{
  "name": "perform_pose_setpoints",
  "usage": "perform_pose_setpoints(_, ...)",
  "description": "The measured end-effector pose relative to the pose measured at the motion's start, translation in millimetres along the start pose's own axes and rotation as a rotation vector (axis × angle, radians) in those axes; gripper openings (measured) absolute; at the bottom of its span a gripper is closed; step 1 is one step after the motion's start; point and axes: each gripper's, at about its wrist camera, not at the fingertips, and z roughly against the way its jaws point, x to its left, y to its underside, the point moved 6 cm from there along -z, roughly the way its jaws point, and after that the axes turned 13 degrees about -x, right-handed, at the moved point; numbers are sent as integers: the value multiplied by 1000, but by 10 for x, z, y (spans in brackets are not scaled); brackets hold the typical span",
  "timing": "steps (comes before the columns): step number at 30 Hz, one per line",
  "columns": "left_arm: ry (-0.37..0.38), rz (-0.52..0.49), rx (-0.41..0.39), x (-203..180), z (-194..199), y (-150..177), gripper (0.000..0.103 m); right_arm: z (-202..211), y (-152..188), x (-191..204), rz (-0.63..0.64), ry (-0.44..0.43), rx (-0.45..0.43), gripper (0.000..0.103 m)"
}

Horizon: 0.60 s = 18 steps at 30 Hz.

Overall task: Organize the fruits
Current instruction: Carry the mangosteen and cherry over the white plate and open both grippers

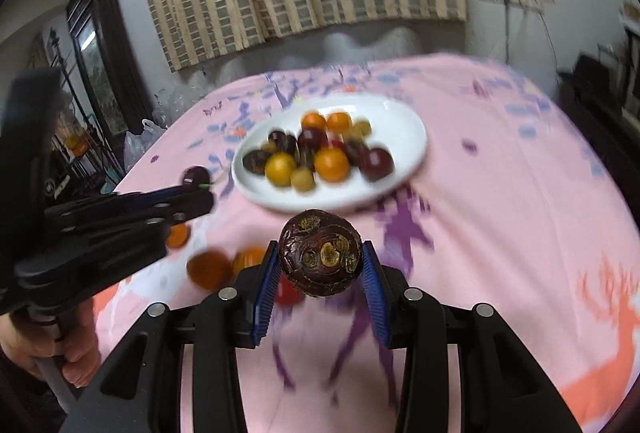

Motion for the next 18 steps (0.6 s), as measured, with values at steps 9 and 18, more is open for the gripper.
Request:
perform_pose_setpoints(9, -38, 100, 33, 236, -675, -210, 25, -911, -163, -114, -29, 14, 52, 41)
perform_pose_setpoints(18, -117, 62, -20, 235, -601, -162, 87, -815, -57, -305, -100, 18, 42, 64)
